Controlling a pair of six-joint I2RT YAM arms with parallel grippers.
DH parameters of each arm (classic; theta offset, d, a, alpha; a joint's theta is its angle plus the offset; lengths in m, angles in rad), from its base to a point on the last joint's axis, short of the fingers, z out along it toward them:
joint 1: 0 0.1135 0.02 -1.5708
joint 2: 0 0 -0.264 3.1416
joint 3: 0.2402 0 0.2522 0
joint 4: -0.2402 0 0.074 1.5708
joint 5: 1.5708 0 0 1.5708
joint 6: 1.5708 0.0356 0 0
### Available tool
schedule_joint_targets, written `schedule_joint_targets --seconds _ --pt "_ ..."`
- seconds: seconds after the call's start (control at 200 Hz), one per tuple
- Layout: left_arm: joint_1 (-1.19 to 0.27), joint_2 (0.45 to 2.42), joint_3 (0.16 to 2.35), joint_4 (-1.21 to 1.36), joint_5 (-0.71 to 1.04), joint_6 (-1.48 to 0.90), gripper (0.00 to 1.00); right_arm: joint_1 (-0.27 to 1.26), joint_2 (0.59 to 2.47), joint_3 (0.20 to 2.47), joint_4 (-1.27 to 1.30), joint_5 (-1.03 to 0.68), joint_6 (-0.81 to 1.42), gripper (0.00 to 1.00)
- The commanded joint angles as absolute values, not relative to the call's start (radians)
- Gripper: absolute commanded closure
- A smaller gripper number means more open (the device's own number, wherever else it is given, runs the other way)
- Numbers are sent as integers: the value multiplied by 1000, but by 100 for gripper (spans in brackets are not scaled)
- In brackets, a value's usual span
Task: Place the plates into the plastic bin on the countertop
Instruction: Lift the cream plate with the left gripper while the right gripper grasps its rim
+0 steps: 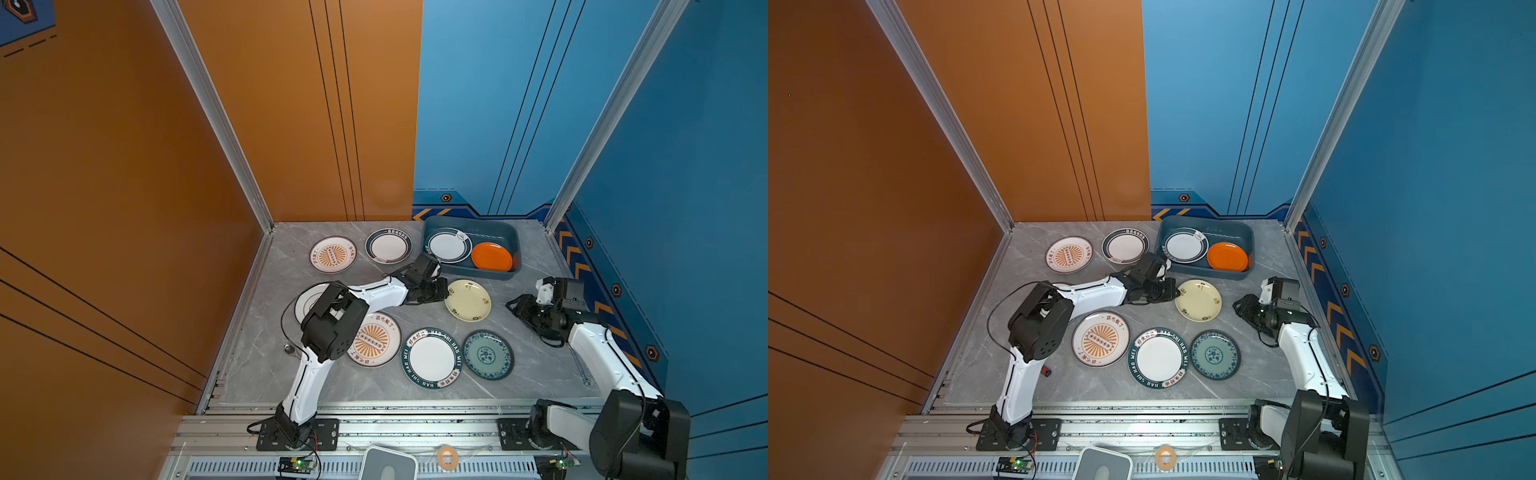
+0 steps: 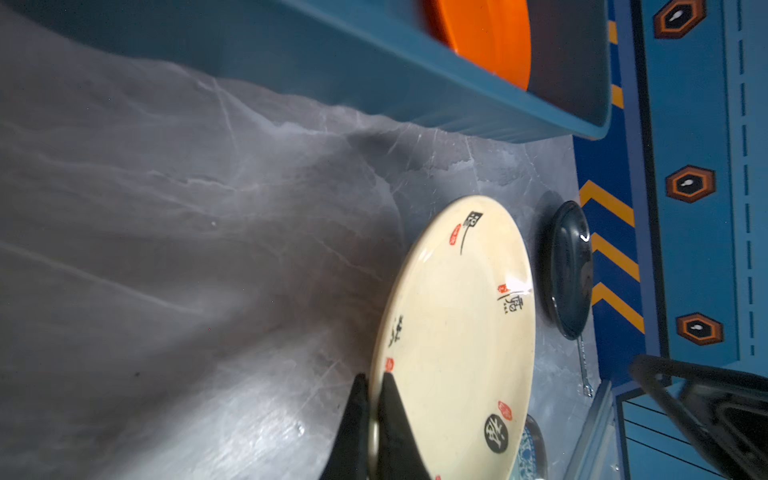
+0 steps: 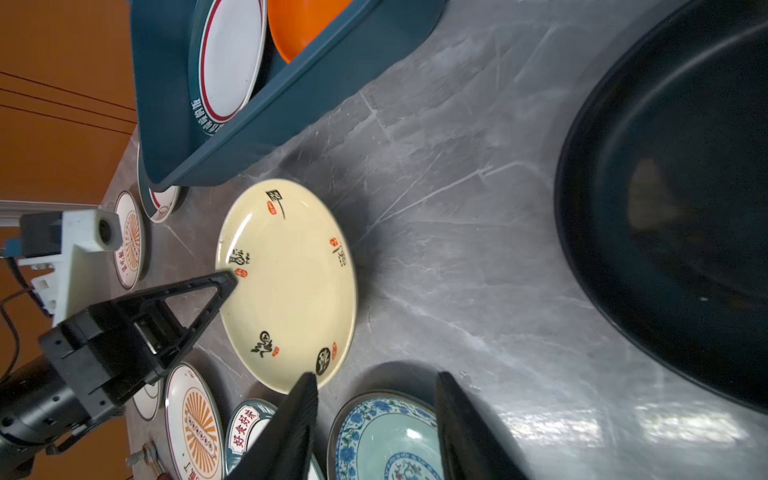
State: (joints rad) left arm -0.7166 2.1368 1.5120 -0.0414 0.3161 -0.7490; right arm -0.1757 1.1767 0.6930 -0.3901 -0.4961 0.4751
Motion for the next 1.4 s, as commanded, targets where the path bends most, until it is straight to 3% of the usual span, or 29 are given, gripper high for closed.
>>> schedule_joint_targets --seconds 0.0,0.34,0.586,0.806,0.926,1.021,1.227,1.397 --pt "-709 2065 1488 -36 372 -732 100 -131 1191 687 -311 -560 483 52" --pt "-698 1995 1454 -16 408 -747 100 -8 1257 714 -192 -570 542 53" --pt "-688 1956 1437 -3 438 -758 100 15 1311 709 -115 -587 588 60" --pt "-686 1951 1438 -5 463 -758 100 23 1325 694 -56 -607 616 84" --pt "-686 1954 1431 -2 465 -758 100 23 1321 692 -46 -615 624 92" --pt "-686 1951 1420 1 466 -755 93 22 1314 701 -53 -615 626 97" --pt "-677 1904 1378 -3 460 -720 58 8 1321 796 -140 -603 595 100" --pt "-654 1839 1320 -32 448 -667 45 -21 1355 949 -263 -556 554 100"
